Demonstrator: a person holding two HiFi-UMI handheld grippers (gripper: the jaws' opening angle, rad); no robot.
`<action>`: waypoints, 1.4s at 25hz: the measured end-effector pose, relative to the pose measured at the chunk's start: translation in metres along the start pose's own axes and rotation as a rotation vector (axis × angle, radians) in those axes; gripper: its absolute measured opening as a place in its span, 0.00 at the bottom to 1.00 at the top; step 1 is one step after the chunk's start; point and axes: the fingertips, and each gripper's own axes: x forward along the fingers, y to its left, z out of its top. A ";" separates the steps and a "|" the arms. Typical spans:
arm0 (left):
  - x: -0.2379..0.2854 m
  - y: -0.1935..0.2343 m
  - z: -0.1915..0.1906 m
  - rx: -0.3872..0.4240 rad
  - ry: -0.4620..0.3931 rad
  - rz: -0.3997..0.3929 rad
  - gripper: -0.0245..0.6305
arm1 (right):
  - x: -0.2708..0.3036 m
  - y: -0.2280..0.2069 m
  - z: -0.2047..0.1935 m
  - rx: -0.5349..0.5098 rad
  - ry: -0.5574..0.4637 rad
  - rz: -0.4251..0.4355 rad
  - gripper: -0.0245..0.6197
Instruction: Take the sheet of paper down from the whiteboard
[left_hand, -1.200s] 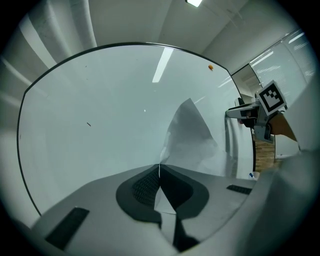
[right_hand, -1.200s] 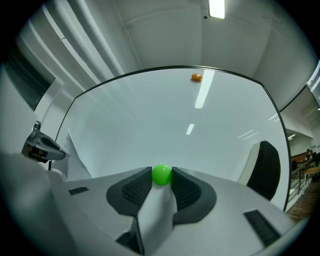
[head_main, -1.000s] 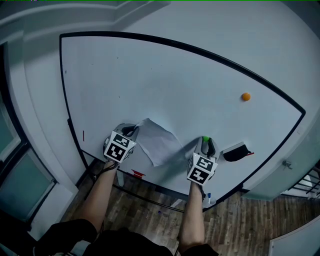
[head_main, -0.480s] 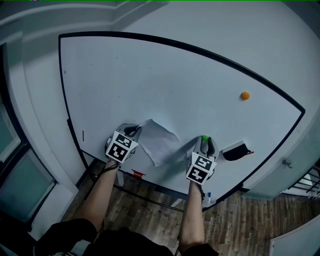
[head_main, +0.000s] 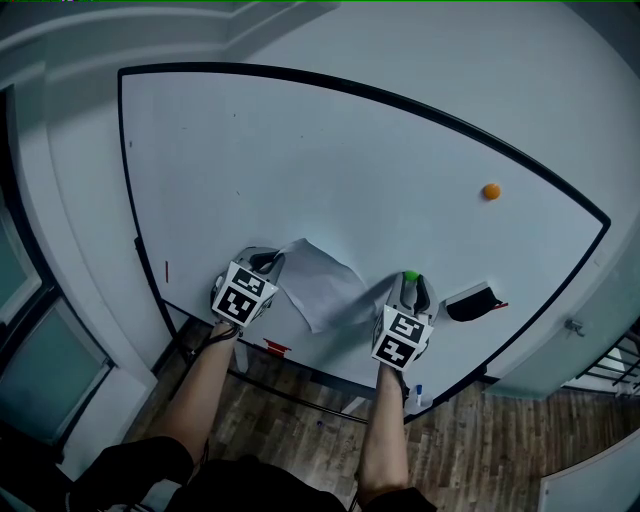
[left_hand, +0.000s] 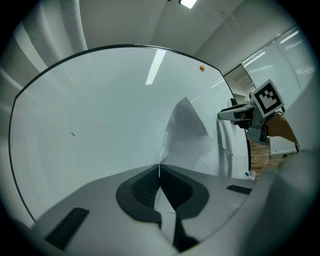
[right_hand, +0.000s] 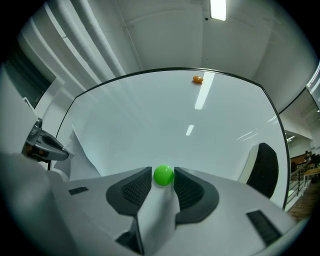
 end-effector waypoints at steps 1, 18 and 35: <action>0.000 0.000 0.000 0.000 0.000 0.000 0.07 | -0.001 0.000 0.000 0.001 -0.001 0.001 0.25; -0.002 -0.039 0.005 -0.031 -0.018 -0.035 0.07 | -0.024 -0.006 -0.016 0.053 0.020 0.018 0.25; -0.027 -0.100 0.000 -0.129 -0.058 -0.064 0.07 | -0.075 -0.016 -0.066 0.097 0.099 0.157 0.25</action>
